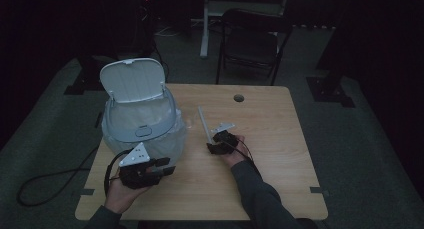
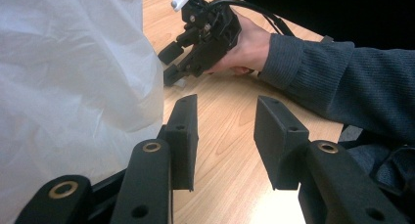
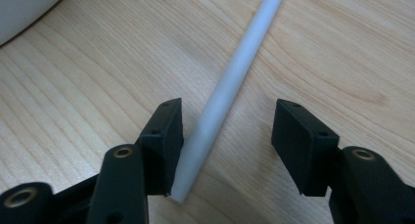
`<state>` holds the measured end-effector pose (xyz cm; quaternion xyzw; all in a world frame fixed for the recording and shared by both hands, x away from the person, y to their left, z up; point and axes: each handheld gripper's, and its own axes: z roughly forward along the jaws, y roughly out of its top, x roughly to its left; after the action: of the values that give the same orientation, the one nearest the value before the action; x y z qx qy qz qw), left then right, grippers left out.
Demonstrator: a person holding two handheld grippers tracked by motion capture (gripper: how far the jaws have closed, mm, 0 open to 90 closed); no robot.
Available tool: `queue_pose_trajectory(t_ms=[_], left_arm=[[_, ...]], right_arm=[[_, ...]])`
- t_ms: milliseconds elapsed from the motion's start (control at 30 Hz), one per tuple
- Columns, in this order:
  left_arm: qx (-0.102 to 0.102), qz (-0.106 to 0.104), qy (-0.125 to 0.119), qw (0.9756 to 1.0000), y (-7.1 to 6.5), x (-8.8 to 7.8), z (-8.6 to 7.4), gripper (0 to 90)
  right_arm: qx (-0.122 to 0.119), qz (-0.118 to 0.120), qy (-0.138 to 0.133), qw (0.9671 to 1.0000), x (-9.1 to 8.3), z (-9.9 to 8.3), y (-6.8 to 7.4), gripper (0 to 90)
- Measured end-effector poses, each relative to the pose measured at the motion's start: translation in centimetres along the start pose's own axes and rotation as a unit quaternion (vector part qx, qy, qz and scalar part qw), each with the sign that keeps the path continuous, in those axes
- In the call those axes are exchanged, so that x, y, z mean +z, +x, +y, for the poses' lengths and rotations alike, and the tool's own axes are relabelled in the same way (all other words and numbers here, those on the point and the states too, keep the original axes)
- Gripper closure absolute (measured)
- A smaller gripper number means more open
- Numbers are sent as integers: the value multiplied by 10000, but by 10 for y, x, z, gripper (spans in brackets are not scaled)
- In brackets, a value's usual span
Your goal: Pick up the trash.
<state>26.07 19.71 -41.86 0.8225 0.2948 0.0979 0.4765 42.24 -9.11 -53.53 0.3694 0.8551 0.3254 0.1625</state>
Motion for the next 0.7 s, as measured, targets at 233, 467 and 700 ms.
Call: queue_pose_trajectory(t_ms=[233, 467, 700], left_arm=[[10, -13, 10, 10000, 0, 0, 1, 623], [4, -14, 14, 10000, 1, 0, -1, 623], [-32, -13, 29, 10000, 1, 0, -3, 623]], right_arm=[[148, 82, -61, 9998, 3, 2, -5, 551], [234, 28, -4, 9997, 5, 6, -9, 636], [402, -130, 68, 9991, 5, 7, -19, 742]])
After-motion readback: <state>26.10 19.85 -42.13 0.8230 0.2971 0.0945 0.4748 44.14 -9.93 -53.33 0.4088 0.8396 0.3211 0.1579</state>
